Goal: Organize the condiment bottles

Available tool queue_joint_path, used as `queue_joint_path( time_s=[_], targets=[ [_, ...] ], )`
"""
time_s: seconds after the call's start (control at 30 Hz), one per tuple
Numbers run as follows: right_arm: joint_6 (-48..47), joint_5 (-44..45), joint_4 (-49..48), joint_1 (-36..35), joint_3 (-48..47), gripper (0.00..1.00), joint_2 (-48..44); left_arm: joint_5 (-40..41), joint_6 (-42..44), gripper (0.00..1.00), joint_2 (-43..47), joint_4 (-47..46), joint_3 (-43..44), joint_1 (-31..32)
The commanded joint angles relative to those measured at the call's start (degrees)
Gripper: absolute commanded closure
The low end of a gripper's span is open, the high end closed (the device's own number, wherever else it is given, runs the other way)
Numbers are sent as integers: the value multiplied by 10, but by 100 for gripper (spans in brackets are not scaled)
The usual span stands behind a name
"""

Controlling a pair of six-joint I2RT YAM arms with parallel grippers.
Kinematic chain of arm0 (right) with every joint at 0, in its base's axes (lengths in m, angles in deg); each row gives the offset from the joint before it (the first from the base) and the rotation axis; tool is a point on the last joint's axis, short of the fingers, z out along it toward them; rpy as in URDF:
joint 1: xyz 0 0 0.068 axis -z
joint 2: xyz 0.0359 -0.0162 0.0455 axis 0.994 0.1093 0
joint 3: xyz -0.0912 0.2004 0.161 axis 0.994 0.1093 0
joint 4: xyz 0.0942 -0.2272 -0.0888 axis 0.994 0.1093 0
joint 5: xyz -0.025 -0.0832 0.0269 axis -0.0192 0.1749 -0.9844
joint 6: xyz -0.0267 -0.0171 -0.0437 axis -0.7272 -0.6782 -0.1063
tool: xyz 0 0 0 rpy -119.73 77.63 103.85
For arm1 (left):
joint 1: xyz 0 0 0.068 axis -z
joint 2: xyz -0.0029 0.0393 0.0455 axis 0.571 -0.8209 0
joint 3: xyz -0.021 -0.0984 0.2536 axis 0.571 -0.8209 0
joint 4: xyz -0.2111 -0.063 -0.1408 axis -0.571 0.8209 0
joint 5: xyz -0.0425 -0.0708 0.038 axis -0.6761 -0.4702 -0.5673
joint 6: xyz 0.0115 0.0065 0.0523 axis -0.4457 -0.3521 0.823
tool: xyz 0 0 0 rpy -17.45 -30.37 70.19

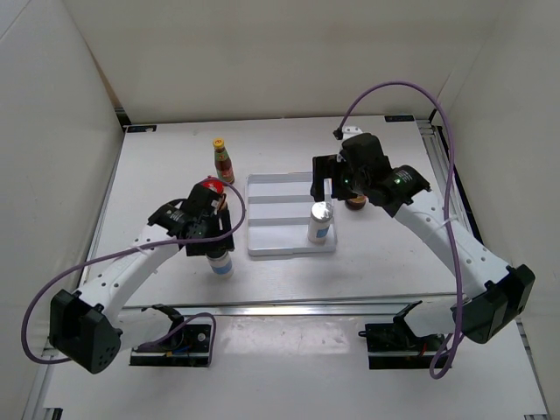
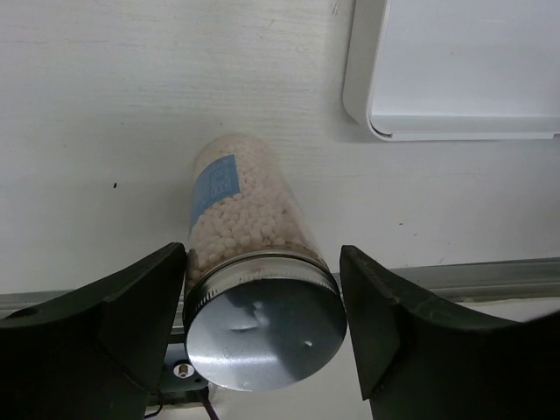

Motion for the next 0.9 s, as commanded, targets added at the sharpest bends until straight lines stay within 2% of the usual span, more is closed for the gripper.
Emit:
queue_joint_path(
  time_s=[0.0, 0.1, 0.13, 0.23, 0.27, 0.33, 0.53, 0.67, 0.73, 0.87],
  targets=[
    [-11, -1, 10, 8, 4, 0, -5, 6, 0, 20, 0, 4, 8, 7],
    [-11, 5, 15, 8, 10, 0, -5, 6, 0, 33, 0, 4, 8, 13],
    [-11, 5, 15, 8, 10, 0, -11, 1, 0, 44, -5, 4, 13, 13],
    [-11, 5, 15, 14, 15, 0, -23, 1, 6, 67, -5, 4, 23, 13],
    [-11, 5, 15, 14, 15, 0, -23, 7, 11, 79, -5, 11, 38, 13],
    [-11, 10, 20, 21, 21, 0, -38, 16, 16, 89, -18, 29, 64, 13],
    [-11, 10, 25, 37, 39, 0, -79, 62, 35, 89, -69, 78, 233, 13],
    [-17, 10, 31, 43, 62, 0, -106, 63, 35, 89, -143, 78, 349, 33],
    [-22, 20, 37, 49, 62, 0, -118, 63, 35, 89, -182, 71, 384, 56],
    [-28, 34, 58, 59, 62, 0, -138, 75, 35, 89, -221, 23, 391, 86]
  ],
)
